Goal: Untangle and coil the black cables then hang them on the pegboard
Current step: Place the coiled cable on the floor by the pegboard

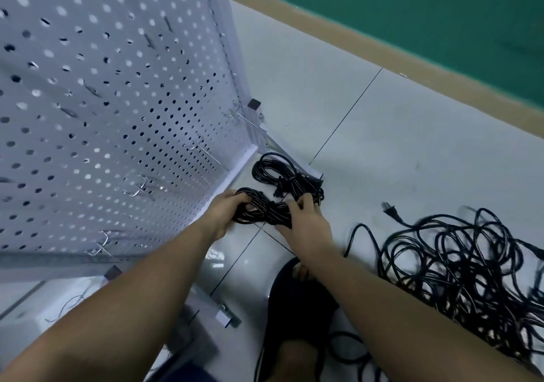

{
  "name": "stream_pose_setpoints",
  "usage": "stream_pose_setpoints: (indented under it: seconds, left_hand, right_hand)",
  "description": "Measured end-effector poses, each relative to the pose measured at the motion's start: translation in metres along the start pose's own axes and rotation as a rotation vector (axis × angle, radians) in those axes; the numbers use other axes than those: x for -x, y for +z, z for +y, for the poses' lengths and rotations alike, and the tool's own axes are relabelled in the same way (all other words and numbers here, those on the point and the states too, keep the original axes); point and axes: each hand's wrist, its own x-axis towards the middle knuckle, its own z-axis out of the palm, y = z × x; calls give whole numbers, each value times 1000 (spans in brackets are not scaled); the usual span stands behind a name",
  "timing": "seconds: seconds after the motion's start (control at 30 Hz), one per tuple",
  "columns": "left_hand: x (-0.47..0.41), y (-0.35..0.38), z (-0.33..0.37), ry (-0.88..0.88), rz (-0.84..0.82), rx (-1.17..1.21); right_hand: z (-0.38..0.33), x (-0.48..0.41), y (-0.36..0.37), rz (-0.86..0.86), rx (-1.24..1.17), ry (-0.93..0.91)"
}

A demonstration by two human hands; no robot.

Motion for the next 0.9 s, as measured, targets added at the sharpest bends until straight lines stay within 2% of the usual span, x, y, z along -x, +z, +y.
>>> stream_pose_setpoints:
  seconds: [0.27, 0.47, 0.6, 0.67, 0.73, 0.9]
  left_hand:
    - [4, 26, -5, 255, 409, -611]
    - [8, 32, -3, 251, 448, -651]
    - [14, 26, -8, 377, 450, -751]
    - [24, 33, -4, 464, 459, -862]
    - [37, 49, 5, 572, 403, -924]
    - [74, 116, 16, 712, 16, -894]
  right_hand:
    - [3, 0, -3, 36, 145, -30]
    - [2, -4, -14, 4, 125, -12]
    - [10, 5, -24, 42, 112, -76]
    - [22, 12, -36, 90, 31, -114]
    - [38, 22, -52, 129, -56, -130]
    - [100, 62, -101, 186, -94, -64]
